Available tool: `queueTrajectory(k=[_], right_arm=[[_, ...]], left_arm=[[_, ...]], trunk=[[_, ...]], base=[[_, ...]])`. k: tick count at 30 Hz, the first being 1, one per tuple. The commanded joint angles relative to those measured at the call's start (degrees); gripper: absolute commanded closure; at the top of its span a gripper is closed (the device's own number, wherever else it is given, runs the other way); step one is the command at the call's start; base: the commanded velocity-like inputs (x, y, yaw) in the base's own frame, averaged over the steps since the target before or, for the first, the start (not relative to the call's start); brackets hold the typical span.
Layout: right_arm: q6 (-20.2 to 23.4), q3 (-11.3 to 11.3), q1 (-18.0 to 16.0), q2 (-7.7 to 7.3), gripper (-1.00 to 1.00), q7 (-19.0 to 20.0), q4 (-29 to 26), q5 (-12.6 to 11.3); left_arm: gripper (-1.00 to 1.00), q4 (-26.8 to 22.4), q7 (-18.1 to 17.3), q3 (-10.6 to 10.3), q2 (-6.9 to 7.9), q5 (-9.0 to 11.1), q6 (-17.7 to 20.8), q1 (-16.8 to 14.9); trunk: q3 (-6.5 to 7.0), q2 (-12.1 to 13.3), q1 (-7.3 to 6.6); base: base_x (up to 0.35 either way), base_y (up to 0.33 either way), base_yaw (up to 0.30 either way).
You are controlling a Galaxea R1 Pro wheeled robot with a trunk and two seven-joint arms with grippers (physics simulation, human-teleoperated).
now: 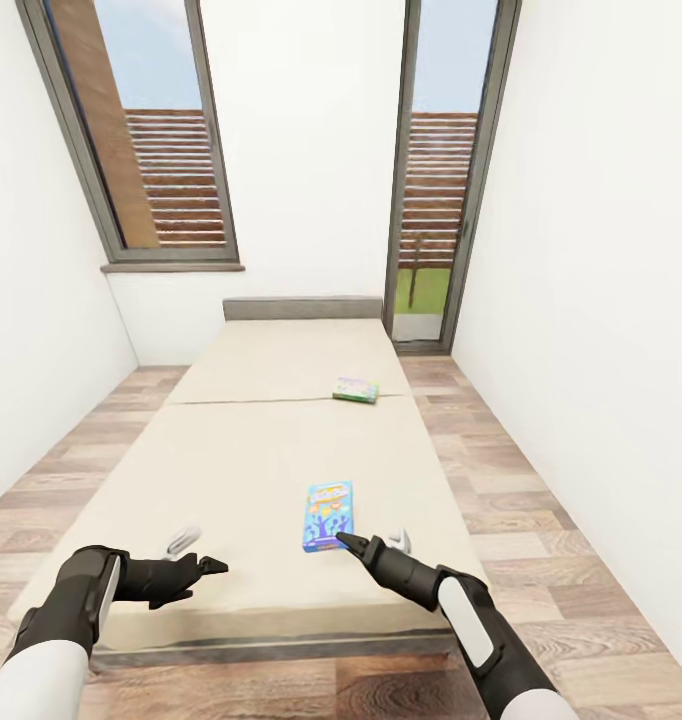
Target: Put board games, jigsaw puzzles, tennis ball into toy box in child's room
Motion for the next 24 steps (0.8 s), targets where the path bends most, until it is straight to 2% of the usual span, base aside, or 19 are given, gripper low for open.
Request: queueTrajectory(k=[1, 5, 24], right_arm=[[-0.3, -0.1, 0.1, 0.04, 1.00, 0.1, 0.0, -0.3], [-2.4, -0.6, 0.3, 0.03, 1.00, 0.7, 0.0, -0.4], [-3.3, -0.6, 0.5, 0.11, 1.00, 3.9, 0.0, -0.3]], left_arm=[[-1.00, 0.0, -0.6, 0.2, -0.04, -0.6, 0.3, -0.1], [-1.00, 0.0, -0.6, 0.2, -0.03, -0.6, 0.3, -0.1], [-1.00, 0.0, -0.6, 0.2, -0.04, -0.6, 0.3, -0.1]], trunk=[[0.13, 0.4, -0.23], [0.85, 2.0, -1.11], [4.26, 9.6, -5.28]], base=[[0.000, 0.000, 0.000], [0.000, 0.000, 0.000], [0.000, 0.000, 0.000]])
